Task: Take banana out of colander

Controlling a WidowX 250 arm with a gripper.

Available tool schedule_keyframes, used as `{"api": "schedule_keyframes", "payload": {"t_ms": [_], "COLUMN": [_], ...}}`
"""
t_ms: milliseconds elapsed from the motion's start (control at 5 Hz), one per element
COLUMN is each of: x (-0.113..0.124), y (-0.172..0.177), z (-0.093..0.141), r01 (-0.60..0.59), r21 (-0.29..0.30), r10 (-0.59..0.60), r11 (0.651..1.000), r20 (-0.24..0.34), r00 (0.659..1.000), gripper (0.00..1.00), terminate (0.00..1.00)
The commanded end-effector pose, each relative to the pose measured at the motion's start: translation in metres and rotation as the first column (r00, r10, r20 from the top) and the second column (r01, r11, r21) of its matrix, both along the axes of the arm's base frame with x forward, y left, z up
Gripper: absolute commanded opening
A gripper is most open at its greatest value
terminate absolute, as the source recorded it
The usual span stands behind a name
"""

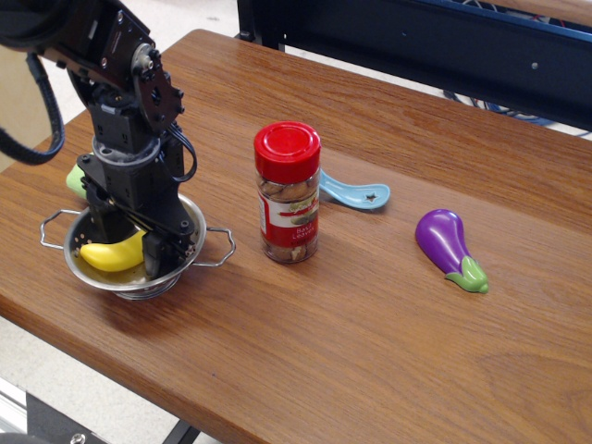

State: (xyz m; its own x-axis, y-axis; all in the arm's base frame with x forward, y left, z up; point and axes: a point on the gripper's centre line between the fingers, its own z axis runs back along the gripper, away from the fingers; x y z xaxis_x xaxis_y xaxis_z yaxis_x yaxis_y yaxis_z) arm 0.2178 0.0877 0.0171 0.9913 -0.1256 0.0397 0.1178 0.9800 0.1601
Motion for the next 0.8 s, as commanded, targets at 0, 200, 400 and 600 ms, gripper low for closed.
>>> {"api": "schedule_keyframes", "payload": {"t_ms": [0, 200, 400, 600], "x": [0.002, 0.004, -0.003, -0.004], "y": [-0.007, -0.019, -0.040, -0.078], "z": [0.025, 0.048, 0.068, 0.080], "r01": [-0.041, -0.105, -0.133, -0.105], "r21": [0.004, -0.013, -0.063, -0.103], "r10": [0.040, 0.106, 0.140, 0.110], "r11": [0.999, 0.994, 0.989, 0.989], "r20": [0.080, 0.119, 0.122, 0.049], "r00": [0.996, 0.987, 0.983, 0.993], "gripper": [0.00, 0.00, 0.00, 0.00], "terminate": [0.00, 0.00, 0.00, 0.00]}}
